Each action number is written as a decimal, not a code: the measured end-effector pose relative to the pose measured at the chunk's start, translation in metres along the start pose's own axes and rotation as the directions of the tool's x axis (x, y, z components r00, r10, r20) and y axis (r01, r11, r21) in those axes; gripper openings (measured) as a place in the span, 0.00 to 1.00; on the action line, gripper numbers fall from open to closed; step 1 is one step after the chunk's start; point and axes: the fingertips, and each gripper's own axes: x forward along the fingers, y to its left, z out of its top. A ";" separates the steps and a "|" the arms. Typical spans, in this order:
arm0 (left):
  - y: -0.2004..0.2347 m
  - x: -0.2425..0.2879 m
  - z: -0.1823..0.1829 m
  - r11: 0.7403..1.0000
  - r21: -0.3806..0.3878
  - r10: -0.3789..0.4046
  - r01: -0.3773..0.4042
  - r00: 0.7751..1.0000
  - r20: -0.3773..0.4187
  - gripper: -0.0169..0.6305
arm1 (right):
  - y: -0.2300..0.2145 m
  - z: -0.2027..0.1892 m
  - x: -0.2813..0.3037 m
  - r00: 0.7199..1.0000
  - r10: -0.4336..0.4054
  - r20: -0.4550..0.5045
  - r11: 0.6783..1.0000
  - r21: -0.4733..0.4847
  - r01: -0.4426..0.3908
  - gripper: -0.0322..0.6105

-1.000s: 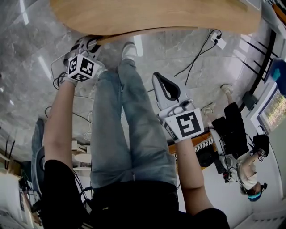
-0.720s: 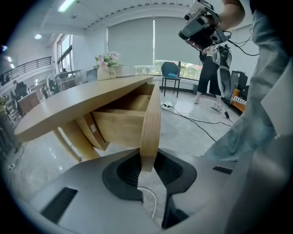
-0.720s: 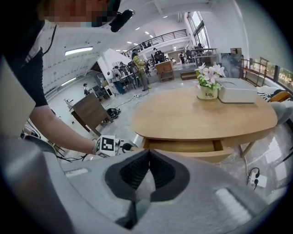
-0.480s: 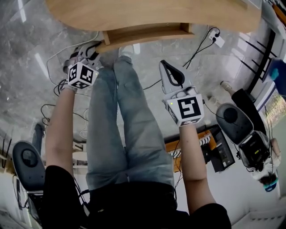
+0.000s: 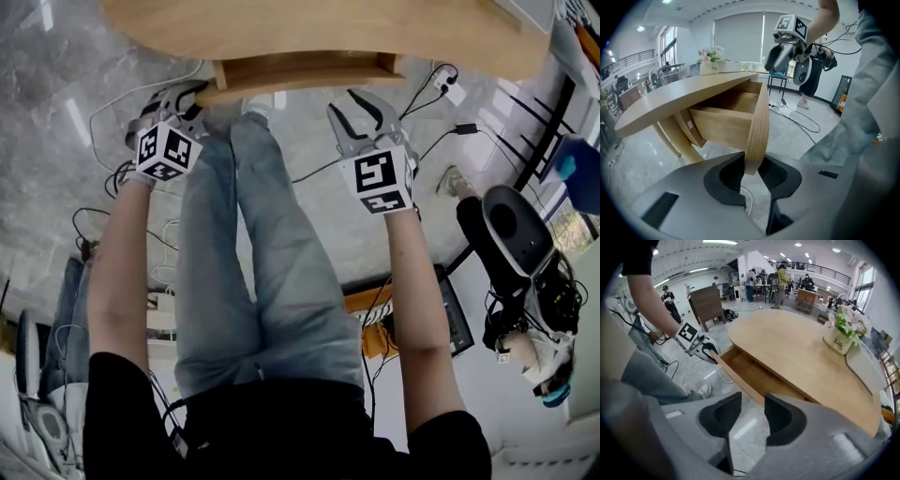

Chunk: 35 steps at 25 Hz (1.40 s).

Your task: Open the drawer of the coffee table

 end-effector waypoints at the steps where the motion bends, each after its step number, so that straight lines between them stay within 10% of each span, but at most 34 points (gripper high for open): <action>1: 0.000 0.001 0.001 1.000 -0.005 -0.001 0.001 1.000 -0.004 0.17 | -0.005 -0.003 0.004 1.000 0.003 -0.024 1.000 -0.026 -0.004 0.30; 8: 0.018 0.022 0.057 0.999 -0.039 0.006 -0.008 0.999 -0.047 0.17 | -0.065 -0.032 0.028 0.985 0.076 -0.157 0.976 -0.192 -0.106 0.37; 35: -0.035 -0.007 0.001 1.000 -0.006 -0.012 0.011 0.990 -0.140 0.17 | 0.014 -0.062 0.053 0.955 0.070 -0.289 0.862 -0.464 -0.204 0.21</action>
